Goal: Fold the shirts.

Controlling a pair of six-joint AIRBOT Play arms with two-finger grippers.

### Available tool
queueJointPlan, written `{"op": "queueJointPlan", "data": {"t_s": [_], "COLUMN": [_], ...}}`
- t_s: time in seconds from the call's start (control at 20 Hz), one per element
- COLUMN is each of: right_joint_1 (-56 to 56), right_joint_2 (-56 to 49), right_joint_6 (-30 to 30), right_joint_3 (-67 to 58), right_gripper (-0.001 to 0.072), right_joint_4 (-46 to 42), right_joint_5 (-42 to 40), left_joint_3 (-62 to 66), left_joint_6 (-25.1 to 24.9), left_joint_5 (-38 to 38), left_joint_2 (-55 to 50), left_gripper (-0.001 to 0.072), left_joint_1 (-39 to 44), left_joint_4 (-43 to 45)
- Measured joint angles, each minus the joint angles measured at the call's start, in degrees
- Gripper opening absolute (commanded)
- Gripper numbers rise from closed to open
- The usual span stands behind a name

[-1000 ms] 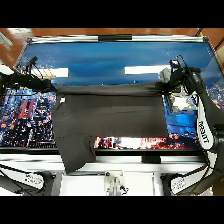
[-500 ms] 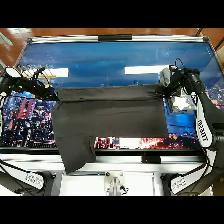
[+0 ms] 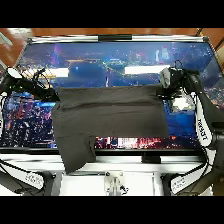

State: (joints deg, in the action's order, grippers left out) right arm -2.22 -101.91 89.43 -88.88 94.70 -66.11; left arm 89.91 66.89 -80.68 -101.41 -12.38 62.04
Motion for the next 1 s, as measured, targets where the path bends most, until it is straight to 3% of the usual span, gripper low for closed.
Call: {"op": "queueJointPlan", "data": {"t_s": [0.45,0.6,0.7,0.75,0.8,0.9,1.0], "right_joint_1": [-7.1,-14.2,-18.4,-19.8,-20.9,-22.1,-22.8], "right_joint_2": [13.6,18.6,21.4,22.3,22.9,23.7,24.1], "right_joint_6": [7.5,7.9,8.1,8.2,8.2,8.3,8.4], "right_joint_3": [-0.4,3.2,6.2,7.4,8.5,10.2,11.6], "right_gripper": [0.0470,0.0468,0.0468,0.0468,0.0468,0.0467,0.0467], "right_joint_4": [-4.0,-0.6,0.9,1.3,1.7,2.7,3.7], "right_joint_5": [-17.6,-20.7,-21.0,-21.0,-20.9,-20.3,-19.9], "left_joint_3": [-5.5,-20.9,-32.9,-38.4,-43.0,-50.4,-55.3], "left_joint_6": [5.5,4.3,1.7,0.2,-0.9,-2.9,-4.8], "left_joint_5": [-9.4,-8.0,-6.2,-5.6,-5.1,-3.5,-2.0], "left_joint_2": [10.9,20.5,27.1,29.9,32.1,34.9,36.4], "left_gripper": [0.0394,0.0261,0.0315,0.0441,0.0472,0.0406,0.0390], "left_joint_1": [-6.2,-9.2,-11.7,-12.9,-14.2,-16.4,-17.6], "left_joint_4": [1.5,0.9,0.0,-1.0,-1.4,-1.6,-2.0]}}
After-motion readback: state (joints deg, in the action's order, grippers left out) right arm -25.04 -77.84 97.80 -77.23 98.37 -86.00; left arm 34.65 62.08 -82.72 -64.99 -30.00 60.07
